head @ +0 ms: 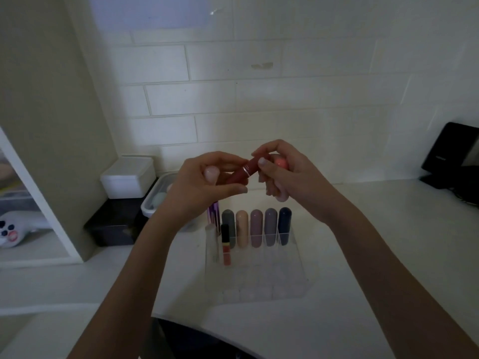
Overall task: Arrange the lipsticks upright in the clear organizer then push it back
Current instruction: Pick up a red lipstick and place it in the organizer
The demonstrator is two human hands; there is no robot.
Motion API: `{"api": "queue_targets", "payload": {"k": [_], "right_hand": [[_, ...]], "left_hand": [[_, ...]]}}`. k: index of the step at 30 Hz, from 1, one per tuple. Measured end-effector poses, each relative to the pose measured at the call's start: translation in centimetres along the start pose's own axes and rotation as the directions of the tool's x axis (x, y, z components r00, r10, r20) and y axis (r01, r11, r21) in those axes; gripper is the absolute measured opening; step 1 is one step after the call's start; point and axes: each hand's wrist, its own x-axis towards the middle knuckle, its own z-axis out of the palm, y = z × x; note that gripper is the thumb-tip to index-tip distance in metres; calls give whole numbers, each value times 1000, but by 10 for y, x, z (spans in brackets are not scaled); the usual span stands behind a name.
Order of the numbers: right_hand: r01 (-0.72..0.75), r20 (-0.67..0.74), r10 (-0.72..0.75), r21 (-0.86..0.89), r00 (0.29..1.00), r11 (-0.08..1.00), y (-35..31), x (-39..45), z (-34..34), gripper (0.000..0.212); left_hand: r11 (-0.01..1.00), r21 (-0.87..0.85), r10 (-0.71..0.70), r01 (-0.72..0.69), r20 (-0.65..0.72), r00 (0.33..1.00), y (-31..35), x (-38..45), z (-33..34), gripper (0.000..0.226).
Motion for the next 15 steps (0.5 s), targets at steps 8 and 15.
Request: {"api": "queue_targets", "payload": {"k": [8, 15], "right_hand": [[7, 71, 4, -160, 997, 987, -8, -3, -13, 12], [37, 335, 159, -510, 929, 859, -15, -8, -1, 16]], "left_hand": [[970, -241, -50, -23, -289, 956, -16, -5, -11, 13], [980, -197, -100, 31, -352, 931, -45, -11, -11, 15]]}}
